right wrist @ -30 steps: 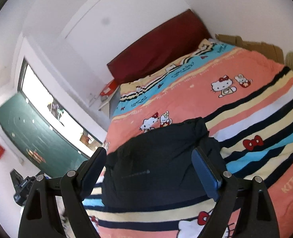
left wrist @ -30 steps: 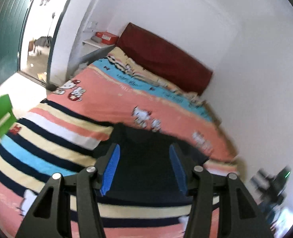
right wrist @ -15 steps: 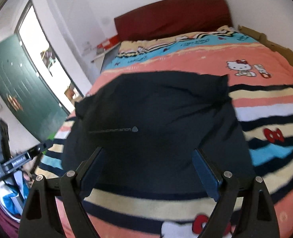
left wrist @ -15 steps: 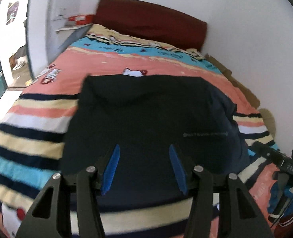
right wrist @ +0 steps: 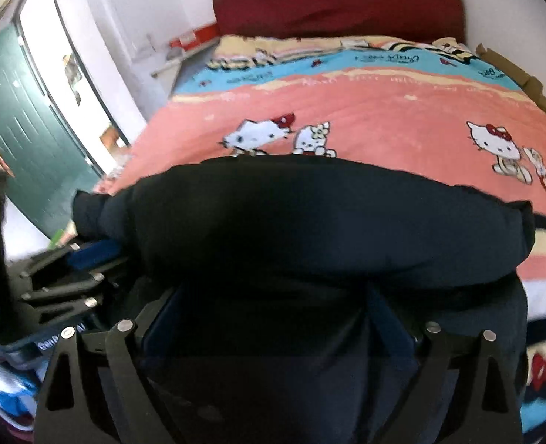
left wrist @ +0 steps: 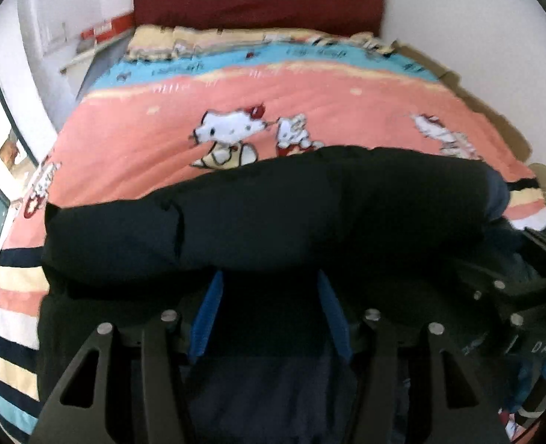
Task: Fold large clothes
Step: 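Grasp the end of the black jacket bundle with both grippers, then lift the bundle end upward with both grippers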
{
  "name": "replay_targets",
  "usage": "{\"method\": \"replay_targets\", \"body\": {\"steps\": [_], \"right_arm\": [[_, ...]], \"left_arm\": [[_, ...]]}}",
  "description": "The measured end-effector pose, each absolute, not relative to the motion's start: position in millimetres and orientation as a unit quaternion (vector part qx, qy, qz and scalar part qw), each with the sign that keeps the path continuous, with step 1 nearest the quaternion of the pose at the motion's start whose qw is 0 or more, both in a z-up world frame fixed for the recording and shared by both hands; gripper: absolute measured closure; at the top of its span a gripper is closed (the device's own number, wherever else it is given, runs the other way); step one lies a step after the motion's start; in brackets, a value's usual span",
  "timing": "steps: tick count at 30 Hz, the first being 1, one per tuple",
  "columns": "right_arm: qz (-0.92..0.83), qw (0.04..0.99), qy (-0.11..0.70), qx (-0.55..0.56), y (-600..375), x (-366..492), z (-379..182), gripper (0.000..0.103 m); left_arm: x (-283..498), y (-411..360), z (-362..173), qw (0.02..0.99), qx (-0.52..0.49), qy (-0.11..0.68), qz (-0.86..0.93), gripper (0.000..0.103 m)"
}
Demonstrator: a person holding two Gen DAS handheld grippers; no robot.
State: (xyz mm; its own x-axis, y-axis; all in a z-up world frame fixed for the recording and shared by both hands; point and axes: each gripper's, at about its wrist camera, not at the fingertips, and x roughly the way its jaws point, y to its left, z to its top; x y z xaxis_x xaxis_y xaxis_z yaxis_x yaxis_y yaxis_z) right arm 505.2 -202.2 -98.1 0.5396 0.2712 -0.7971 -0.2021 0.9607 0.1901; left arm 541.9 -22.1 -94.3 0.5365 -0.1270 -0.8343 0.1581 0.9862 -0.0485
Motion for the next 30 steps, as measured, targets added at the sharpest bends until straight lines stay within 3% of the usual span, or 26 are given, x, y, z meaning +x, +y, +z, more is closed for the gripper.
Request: {"method": "replay_targets", "body": {"steps": [5,30], "right_arm": [[0.114,0.864,0.489,0.029,-203,548,-123,0.000],[0.098,0.864,0.491,0.054,-204,578,-177,0.000]], "left_arm": [[585,-17,-123,0.856,0.007,0.511,-0.078,0.046],[598,-25,-164,0.868,0.034,0.492,-0.052,0.045]]}}
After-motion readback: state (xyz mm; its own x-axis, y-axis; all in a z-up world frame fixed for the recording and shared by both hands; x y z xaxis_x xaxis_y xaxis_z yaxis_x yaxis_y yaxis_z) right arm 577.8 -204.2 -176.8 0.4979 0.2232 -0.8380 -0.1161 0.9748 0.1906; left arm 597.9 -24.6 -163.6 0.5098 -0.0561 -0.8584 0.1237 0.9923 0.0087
